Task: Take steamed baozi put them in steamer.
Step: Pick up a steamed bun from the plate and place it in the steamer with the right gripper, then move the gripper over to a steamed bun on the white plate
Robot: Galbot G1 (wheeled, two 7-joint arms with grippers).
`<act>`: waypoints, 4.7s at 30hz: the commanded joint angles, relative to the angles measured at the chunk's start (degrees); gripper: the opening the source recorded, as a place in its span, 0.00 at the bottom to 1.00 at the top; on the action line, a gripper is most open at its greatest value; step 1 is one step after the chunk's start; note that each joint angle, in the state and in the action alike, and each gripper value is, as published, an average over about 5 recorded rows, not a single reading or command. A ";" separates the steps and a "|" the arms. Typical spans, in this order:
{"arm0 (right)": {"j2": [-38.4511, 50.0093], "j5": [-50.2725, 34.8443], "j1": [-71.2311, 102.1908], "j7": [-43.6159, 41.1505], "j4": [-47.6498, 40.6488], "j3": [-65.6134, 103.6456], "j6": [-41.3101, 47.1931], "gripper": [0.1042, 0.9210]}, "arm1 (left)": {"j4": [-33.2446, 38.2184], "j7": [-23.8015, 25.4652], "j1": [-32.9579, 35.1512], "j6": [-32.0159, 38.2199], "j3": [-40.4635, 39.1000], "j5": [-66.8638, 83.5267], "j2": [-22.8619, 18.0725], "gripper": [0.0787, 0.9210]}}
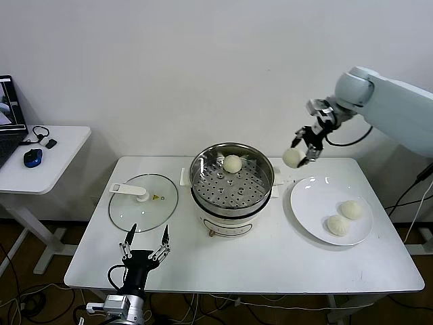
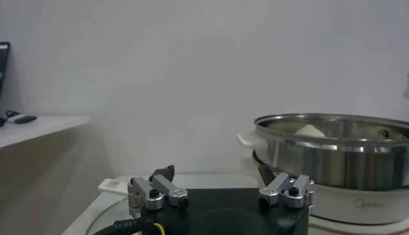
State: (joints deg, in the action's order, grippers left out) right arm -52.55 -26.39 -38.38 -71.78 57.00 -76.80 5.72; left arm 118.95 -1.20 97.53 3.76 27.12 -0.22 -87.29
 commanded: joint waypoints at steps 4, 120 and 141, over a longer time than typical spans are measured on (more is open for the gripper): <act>-17.26 -4.82 -0.88 0.35 -7.88 -1.77 1.77 0.71 | 0.37 -0.12 0.04 0.24 -0.01 -0.92 -0.12 0.88; 25.99 23.14 27.84 -1.26 10.35 19.26 -6.66 0.88 | 0.28 -0.05 2.90 1.11 0.54 -1.71 0.03 0.88; 15.50 35.93 35.82 -1.15 -3.22 26.10 -10.91 0.88 | -0.53 -0.19 3.21 1.22 1.46 -1.17 0.05 0.88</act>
State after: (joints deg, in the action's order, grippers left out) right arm -34.69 5.17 -6.08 -73.02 58.26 -53.67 -4.03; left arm 118.59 -1.40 100.78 5.01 28.60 -1.43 -87.25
